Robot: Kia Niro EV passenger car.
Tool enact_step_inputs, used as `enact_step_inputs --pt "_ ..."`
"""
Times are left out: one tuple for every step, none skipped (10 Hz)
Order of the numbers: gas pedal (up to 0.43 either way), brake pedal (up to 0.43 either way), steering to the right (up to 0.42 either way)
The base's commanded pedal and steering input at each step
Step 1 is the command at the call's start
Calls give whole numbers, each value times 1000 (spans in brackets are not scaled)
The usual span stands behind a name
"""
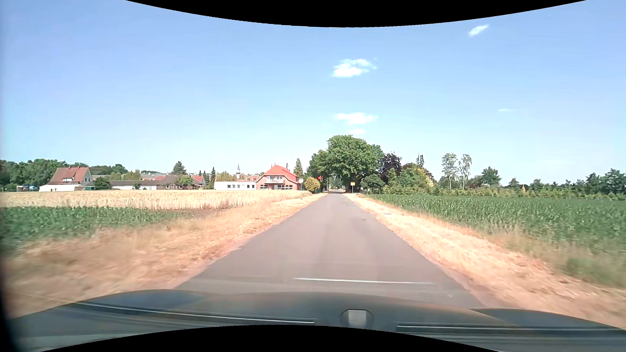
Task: Follow the waypoints while adhering to traffic rules and regulations
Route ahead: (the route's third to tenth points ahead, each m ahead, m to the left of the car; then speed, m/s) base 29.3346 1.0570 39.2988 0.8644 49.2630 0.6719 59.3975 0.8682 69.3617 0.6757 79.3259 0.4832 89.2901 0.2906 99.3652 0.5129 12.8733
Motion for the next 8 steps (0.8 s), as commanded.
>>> enact_step_inputs --pt "138 6 2" --pt "138 6 3" --pt "138 6 2" --pt "138 6 2" --pt "138 6 2" --pt "138 6 2" --pt "138 6 3" --pt "138 6 4"
